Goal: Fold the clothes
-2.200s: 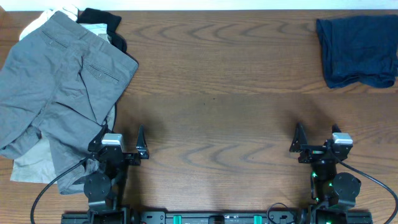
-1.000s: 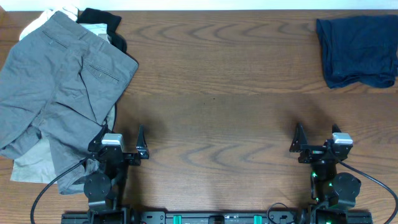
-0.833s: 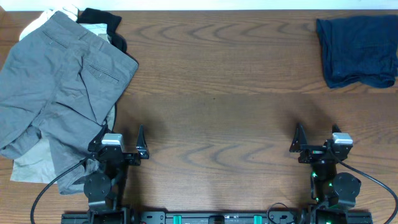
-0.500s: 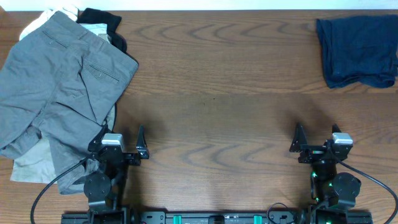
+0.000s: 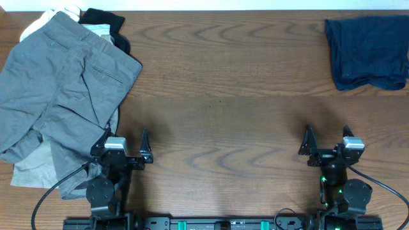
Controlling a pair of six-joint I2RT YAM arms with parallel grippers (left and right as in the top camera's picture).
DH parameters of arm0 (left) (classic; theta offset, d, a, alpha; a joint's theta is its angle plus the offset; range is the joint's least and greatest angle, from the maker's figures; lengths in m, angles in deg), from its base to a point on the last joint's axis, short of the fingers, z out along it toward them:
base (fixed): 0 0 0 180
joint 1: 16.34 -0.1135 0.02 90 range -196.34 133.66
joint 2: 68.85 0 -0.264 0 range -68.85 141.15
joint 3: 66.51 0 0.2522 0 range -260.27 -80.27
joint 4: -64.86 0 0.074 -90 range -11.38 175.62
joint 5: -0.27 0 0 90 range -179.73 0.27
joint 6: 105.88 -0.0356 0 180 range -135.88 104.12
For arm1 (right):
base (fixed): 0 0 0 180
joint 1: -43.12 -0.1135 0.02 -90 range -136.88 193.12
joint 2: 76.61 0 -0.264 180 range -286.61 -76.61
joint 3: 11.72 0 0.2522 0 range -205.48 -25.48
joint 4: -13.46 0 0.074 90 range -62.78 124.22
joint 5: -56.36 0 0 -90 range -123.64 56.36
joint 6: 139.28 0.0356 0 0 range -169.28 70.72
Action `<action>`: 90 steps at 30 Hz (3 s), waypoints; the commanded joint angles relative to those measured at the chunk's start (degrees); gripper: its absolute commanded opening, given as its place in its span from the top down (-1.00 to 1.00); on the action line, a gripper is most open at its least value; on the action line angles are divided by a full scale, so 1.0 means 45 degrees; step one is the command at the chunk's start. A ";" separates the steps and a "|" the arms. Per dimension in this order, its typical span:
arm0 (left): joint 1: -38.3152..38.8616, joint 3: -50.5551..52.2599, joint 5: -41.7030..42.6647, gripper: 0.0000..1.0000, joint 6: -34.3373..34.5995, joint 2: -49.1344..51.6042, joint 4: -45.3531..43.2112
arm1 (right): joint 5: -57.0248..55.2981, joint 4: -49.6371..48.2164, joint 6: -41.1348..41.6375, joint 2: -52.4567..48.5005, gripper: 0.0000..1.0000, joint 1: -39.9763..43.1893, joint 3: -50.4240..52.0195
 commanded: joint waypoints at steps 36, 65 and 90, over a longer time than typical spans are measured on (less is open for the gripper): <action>-0.0063 -0.2812 0.0262 -0.96 0.0641 0.4886 0.0452 | 0.1710 -0.0175 -0.0495 -0.3167 -0.98 -0.0107 -0.2161; -0.0063 -1.5883 0.0631 -0.99 -0.1093 1.9404 0.6980 | 0.8252 0.3138 -0.0539 -1.9773 -0.98 -0.0369 -1.5135; -0.0039 -1.5883 -0.3143 -0.79 -0.1899 2.5203 0.4745 | 0.6353 0.3973 -0.0821 -2.1396 -0.97 -0.1588 -1.5120</action>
